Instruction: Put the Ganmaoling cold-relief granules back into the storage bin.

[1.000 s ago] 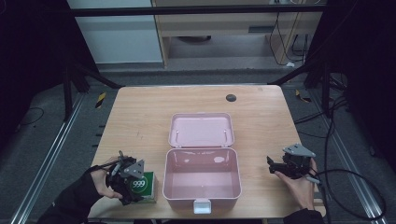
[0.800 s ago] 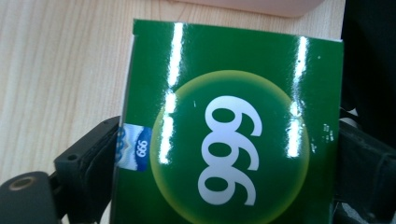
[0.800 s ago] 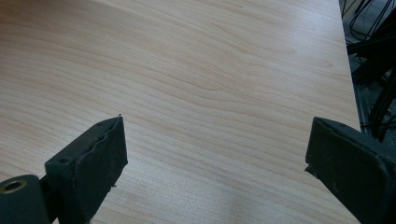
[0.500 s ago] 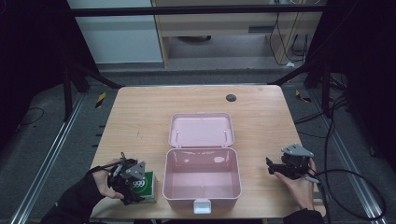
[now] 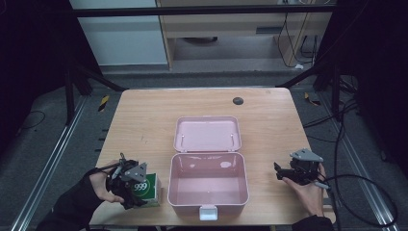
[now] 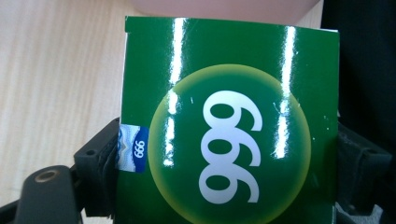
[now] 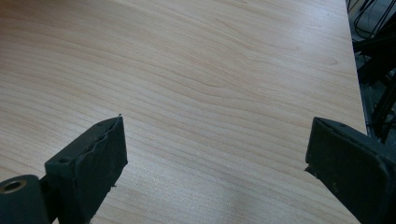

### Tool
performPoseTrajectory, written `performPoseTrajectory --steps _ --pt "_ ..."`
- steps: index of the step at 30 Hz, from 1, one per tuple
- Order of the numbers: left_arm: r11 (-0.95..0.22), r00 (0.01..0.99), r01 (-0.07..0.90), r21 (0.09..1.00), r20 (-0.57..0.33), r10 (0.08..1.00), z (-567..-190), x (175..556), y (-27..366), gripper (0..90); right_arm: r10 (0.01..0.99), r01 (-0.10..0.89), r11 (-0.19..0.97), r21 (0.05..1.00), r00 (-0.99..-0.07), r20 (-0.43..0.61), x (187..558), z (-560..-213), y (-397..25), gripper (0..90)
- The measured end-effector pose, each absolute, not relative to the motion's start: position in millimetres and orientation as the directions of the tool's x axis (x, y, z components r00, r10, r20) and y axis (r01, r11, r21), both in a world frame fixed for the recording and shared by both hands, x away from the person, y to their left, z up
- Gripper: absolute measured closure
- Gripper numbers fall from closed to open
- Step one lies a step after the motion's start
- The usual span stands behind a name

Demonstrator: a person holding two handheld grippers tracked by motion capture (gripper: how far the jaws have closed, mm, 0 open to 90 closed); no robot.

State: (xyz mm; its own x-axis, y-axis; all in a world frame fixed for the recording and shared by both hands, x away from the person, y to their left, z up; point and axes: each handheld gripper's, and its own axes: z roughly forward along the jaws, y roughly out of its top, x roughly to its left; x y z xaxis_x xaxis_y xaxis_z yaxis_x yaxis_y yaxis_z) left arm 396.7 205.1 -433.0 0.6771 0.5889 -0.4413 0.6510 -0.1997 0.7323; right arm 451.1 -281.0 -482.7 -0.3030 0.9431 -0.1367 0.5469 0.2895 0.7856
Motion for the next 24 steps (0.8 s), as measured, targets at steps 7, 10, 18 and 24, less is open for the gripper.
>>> performPoseTrajectory --steps 7,10,18,24 --pt "-0.238 0.711 0.620 0.748 -0.407 0.573 -408.4 398.9 208.9 14.0 0.942 0.545 0.293 0.785 -0.305 -0.140 451.2 -483.0 -281.0 5.6" --pt "-0.256 0.725 0.607 0.753 -0.391 0.567 -397.6 400.3 210.0 14.1 0.943 0.547 0.291 0.785 -0.303 -0.138 451.1 -483.1 -281.0 5.6" --pt "-0.271 0.746 0.583 0.766 -0.374 0.551 -375.2 402.1 204.7 14.1 0.943 0.547 0.288 0.786 -0.303 -0.135 450.6 -482.8 -281.0 5.6" --pt "-0.278 0.764 0.563 0.778 -0.361 0.535 -360.2 404.0 202.8 14.1 0.943 0.546 0.290 0.786 -0.304 -0.137 450.7 -483.0 -280.9 5.6"
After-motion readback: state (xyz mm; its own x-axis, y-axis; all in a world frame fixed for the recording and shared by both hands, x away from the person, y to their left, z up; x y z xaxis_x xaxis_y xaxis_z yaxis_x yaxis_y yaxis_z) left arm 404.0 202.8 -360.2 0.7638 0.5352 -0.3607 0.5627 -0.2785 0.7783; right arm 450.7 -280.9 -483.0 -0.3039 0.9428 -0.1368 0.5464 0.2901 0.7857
